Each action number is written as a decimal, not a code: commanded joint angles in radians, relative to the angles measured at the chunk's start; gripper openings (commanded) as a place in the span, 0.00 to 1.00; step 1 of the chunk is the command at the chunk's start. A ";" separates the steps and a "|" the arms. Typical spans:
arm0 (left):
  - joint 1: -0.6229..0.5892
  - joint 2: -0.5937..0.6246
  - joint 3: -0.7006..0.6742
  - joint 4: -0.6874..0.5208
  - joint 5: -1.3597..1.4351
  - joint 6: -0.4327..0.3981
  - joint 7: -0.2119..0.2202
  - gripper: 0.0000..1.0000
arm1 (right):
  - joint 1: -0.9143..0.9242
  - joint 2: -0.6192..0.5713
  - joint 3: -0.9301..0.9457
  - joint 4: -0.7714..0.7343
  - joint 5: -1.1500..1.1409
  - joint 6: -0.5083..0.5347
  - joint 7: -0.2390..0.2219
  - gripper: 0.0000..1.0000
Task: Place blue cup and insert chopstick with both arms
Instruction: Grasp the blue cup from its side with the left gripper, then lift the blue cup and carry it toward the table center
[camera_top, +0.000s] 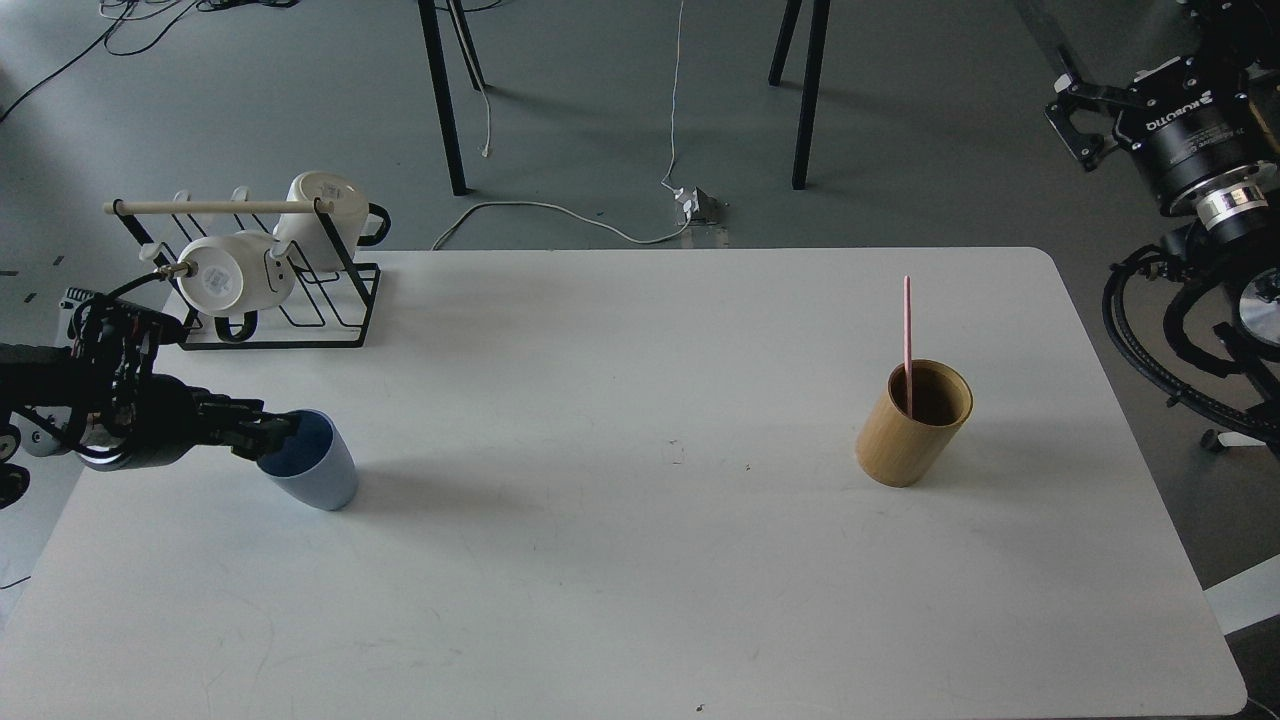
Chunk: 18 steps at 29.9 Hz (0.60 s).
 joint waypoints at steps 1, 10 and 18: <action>0.000 -0.013 0.000 0.007 0.000 -0.004 -0.005 0.33 | 0.000 0.001 -0.001 0.000 0.000 0.000 0.000 0.99; 0.000 -0.041 0.019 0.050 0.000 -0.009 -0.013 0.05 | 0.000 -0.002 -0.001 -0.001 0.000 0.000 0.000 0.99; -0.021 -0.038 0.009 0.049 0.000 -0.009 -0.044 0.02 | 0.000 -0.001 -0.001 -0.001 0.000 0.000 0.000 0.99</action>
